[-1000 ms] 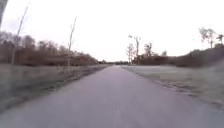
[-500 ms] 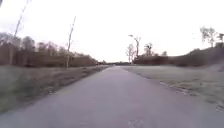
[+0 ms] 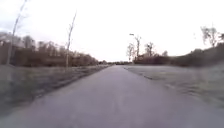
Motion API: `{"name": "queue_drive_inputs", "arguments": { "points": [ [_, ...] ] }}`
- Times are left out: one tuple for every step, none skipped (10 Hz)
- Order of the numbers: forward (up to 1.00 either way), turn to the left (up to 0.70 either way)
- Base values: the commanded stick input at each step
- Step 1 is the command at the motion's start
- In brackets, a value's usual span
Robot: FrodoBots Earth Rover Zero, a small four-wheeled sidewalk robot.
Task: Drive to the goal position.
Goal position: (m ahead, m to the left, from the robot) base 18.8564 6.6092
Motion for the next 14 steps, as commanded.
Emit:
{"name": "queue_drive_inputs", "arguments": {
  "points": [
    [1.00,0.01],
    [1.00,0.01],
    [1.00,0.01],
    [1.00,0.01],
    [1.00,0.01],
    [1.00,0.01],
    [1.00,0.01],
    [1.00,0.01],
    [1.00,0.01],
    [1.00,0.01],
    [1.00,0.01],
    [1.00,0.01],
    [1.00,0.01],
    [1.00,0.01]
  ]
}}
